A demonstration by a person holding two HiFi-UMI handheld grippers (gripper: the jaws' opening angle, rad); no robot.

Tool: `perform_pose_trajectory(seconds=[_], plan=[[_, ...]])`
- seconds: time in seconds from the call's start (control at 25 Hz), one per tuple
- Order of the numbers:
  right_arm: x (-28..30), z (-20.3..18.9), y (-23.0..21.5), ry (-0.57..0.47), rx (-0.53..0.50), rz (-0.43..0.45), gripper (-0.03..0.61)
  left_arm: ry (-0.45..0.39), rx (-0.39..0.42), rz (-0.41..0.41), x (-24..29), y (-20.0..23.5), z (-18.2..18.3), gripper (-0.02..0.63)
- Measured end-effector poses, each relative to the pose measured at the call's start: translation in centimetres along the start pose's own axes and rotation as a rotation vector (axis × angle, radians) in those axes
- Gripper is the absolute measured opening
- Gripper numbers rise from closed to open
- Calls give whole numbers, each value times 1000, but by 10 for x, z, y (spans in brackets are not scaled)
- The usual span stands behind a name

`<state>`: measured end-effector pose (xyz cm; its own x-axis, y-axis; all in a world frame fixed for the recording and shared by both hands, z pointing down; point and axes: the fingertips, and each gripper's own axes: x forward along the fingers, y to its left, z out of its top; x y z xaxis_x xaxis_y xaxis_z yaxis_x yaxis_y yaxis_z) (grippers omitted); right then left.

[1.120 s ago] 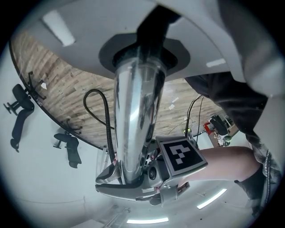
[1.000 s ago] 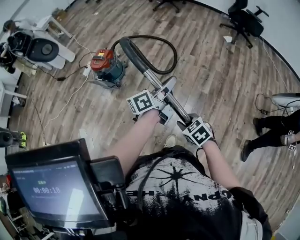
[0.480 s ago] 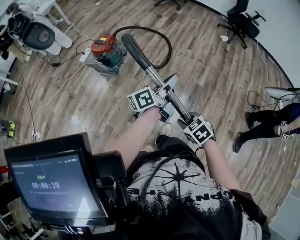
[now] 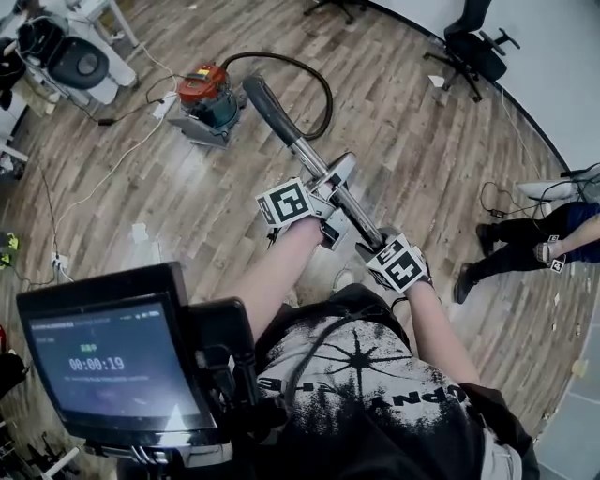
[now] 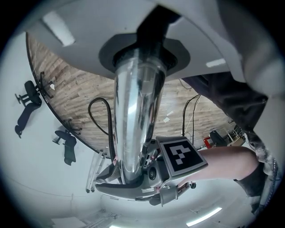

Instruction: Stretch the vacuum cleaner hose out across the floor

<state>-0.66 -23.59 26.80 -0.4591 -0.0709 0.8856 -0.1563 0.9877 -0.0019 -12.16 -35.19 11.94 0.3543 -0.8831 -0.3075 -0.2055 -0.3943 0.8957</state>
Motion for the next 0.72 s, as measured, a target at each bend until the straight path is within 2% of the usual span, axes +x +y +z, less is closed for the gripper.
perform_pose_trajectory(seconds=[0.24, 0.44, 0.72], plan=[[-14, -43, -12, -12, -42, 58, 86, -50, 26, 41, 14, -2, -39, 38], [-35, -107, -39, -22, -96, 93, 86, -95, 49, 80, 41, -2, -100, 38], [-69, -194, -68, -57, -122, 164, 86, -122, 91, 139, 84, -7, -187, 38]])
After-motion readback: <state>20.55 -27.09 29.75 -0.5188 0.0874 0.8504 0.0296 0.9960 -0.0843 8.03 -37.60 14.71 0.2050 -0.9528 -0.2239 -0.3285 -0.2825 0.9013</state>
